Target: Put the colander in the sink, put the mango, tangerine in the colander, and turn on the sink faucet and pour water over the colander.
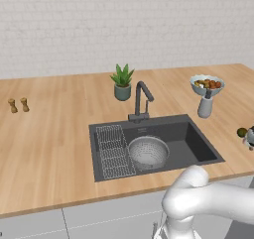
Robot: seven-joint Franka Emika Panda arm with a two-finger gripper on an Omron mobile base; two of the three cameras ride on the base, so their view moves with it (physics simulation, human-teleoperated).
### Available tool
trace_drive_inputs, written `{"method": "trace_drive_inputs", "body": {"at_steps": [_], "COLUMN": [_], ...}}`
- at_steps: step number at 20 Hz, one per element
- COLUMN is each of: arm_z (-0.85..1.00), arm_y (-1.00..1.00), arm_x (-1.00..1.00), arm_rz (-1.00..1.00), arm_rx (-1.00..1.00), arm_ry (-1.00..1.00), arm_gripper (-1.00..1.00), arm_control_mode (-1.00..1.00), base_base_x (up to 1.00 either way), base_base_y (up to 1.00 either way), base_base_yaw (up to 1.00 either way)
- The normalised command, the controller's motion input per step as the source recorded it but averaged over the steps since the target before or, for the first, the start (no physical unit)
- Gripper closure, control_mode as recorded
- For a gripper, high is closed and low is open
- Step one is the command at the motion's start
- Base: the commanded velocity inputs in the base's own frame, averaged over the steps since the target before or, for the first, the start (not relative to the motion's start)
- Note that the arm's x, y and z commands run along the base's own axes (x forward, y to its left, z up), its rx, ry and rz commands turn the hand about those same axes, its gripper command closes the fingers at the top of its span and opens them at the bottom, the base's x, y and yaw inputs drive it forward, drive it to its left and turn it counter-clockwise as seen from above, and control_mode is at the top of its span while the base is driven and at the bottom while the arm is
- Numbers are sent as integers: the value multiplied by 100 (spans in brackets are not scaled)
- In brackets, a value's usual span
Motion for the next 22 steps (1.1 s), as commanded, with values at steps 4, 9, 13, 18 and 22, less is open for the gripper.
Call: {"method": "trace_drive_inputs", "body": {"at_steps": [4, 9, 13, 18, 22], "arm_z": [-23, -19, -16, 9, 54], "arm_y": [-2, -1, 0, 17, 56], "arm_x": [9, 4, 0, -16, -18], "arm_rz": [0, 0, 0, 5, 16], "arm_rx": [-7, -9, -6, 2, 5], "arm_ry": [0, 0, 0, 0, -7], "arm_gripper": [-100, 100, 100, 100, 100], "arm_control_mode": [-100, -100, -100, -100, -100], "base_base_x": [0, 0, 0, 0, 0], "base_base_y": [0, 0, 0, 0, 0], "base_base_yaw": [0, 0, 0, 0, 0]}}
